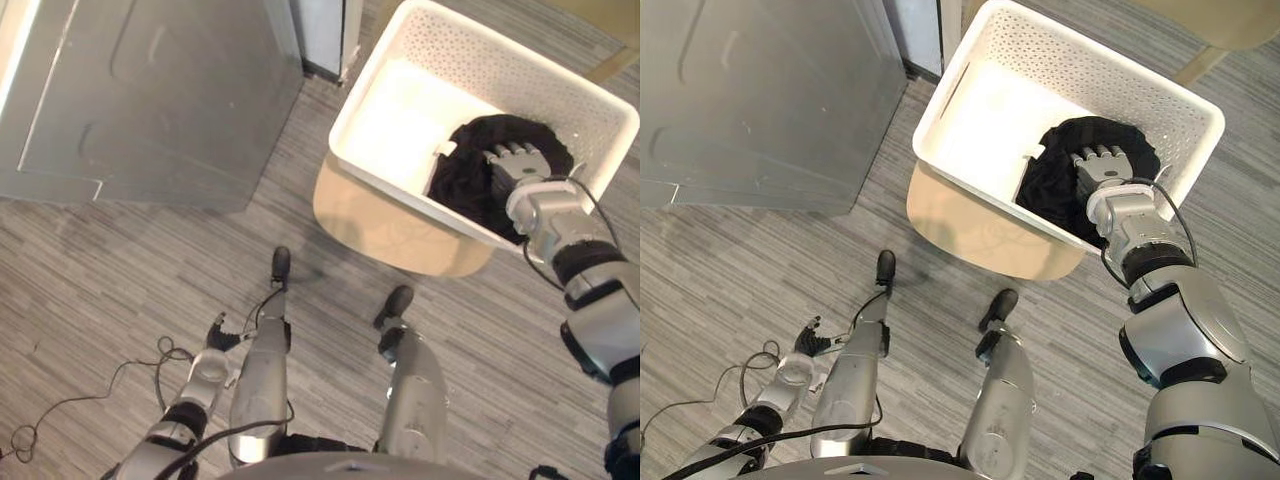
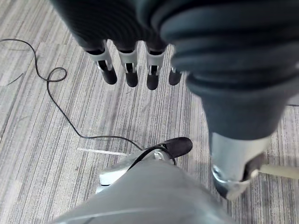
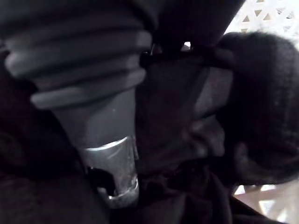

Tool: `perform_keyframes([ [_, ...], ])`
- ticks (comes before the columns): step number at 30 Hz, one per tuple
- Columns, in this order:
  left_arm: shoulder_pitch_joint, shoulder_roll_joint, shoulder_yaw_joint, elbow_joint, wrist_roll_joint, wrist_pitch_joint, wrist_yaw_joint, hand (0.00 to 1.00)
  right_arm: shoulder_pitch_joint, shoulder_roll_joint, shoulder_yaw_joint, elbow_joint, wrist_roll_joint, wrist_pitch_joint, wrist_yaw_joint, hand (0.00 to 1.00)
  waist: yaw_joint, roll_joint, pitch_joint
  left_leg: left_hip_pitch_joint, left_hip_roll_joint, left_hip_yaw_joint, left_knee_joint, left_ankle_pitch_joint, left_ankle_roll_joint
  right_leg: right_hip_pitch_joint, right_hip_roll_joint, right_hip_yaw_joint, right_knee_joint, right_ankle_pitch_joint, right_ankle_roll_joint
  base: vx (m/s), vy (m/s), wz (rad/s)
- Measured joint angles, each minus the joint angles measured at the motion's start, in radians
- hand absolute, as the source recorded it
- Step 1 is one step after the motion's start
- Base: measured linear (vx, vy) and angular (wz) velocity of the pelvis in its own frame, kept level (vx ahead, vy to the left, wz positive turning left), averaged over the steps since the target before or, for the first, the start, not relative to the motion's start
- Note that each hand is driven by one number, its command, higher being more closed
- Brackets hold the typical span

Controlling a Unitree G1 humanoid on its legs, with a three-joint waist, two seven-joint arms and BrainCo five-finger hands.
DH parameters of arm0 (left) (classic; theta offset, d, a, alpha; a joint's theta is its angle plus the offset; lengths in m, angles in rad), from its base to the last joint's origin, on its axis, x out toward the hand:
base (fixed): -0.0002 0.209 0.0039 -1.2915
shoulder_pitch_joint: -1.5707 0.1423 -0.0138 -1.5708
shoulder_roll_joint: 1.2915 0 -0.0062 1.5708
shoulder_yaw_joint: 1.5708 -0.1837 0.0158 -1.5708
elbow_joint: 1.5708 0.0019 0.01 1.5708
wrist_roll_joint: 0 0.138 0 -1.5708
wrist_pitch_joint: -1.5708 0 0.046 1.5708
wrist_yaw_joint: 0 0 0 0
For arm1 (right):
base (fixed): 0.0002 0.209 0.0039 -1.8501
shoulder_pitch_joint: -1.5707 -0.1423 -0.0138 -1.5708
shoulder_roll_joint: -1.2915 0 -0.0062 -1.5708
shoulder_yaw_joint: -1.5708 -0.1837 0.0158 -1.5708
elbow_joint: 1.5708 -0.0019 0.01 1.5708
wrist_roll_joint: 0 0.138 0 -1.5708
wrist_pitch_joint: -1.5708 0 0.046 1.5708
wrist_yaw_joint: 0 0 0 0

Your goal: Pick up the laundry basket with both hands and put the clothes into the washing machine.

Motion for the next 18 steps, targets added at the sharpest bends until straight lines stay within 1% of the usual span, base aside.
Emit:
perform_keyframes([
  [2,0.000,-0.001,-0.014,-0.012,-0.001,0.001,0.000,0.00,0.000,0.002,-0.006,0.009,-0.001,0.000,-0.001,0.00,0.002,0.000,0.000,-0.002,-0.001,0.000,0.000,0.000,0.000,0.000,0.000,-0.004,-0.004,0.003,0.001,-0.02,-0.062,0.01],
  [3,0.000,-0.001,-0.017,-0.016,-0.003,0.001,0.000,0.00,0.000,0.002,-0.006,0.010,-0.001,0.000,-0.003,1.00,0.001,0.002,-0.001,-0.007,-0.002,-0.005,0.001,0.001,0.001,0.000,0.000,-0.009,-0.007,0.005,0.001,-0.02,-0.054,0.06],
  [5,-0.001,-0.001,-0.018,-0.027,-0.004,0.001,0.000,0.00,0.001,0.001,-0.007,0.012,-0.019,0.001,-0.017,1.00,-0.002,0.008,-0.001,-0.017,-0.003,-0.017,0.001,0.004,0.002,0.000,0.000,-0.019,-0.011,0.006,0.001,-0.03,-0.068,0.12],
  [7,-0.005,-0.007,-0.022,-0.029,-0.004,0.001,0.000,0.00,0.005,0.002,-0.009,0.014,-0.039,0.015,-0.038,1.00,0.000,0.011,0.000,-0.018,-0.003,-0.020,-0.001,0.006,0.002,0.001,0.000,-0.019,-0.011,0.007,0.001,-0.03,-0.086,0.06],
  [9,-0.005,-0.009,-0.023,-0.029,-0.004,0.003,0.000,0.00,0.005,0.006,-0.028,0.011,-0.039,0.018,-0.039,1.00,0.001,0.013,-0.001,-0.018,-0.003,-0.020,0.000,0.007,0.002,0.001,0.000,-0.018,-0.011,0.008,0.000,-0.03,-0.077,0.00],
  [18,-0.007,-0.010,-0.024,-0.030,-0.006,0.005,0.000,0.00,0.018,0.043,-0.030,0.012,-0.040,0.017,-0.038,1.00,0.005,0.018,-0.003,-0.012,-0.004,-0.017,0.000,0.010,0.003,0.002,-0.001,-0.017,-0.011,0.011,0.000,-0.02,-0.083,-0.01],
])
